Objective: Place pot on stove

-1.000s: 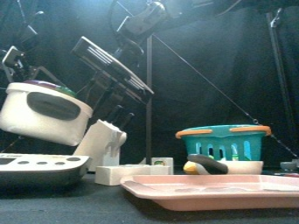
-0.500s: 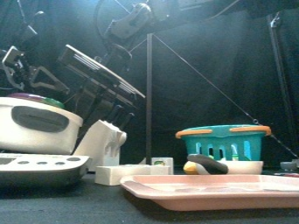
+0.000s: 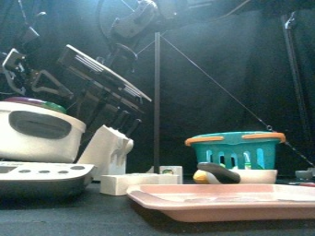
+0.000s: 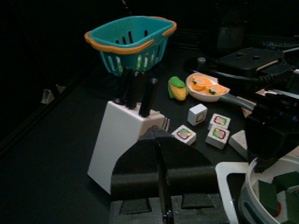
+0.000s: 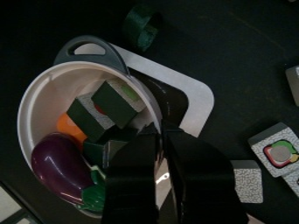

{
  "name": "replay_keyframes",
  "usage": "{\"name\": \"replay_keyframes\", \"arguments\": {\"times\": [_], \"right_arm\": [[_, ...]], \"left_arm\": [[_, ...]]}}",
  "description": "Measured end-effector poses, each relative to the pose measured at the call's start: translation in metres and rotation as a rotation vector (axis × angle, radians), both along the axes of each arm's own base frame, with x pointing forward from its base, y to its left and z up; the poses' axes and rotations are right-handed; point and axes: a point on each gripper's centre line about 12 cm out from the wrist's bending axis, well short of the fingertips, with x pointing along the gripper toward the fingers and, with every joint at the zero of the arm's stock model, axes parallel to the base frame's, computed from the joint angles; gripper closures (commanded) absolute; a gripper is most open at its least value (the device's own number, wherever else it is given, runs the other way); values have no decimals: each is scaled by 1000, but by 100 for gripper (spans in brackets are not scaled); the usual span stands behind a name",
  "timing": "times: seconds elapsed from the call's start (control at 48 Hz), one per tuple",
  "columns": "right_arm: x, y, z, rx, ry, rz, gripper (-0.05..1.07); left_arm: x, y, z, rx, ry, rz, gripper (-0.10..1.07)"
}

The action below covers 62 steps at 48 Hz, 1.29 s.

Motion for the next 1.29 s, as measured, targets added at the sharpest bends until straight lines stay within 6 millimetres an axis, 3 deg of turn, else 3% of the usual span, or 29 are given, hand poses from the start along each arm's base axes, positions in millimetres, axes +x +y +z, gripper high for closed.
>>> {"name": "replay_keyframes", "arguments": {"times": [0.5, 1.292], "right_arm": [[2, 1, 4, -34, -9, 16, 33], [5, 0, 10, -59, -27, 32, 32]], "left_arm": [[-1, 0, -2, -2, 6, 2, 100], [-1, 0, -2, -2, 6, 0, 100]]}}
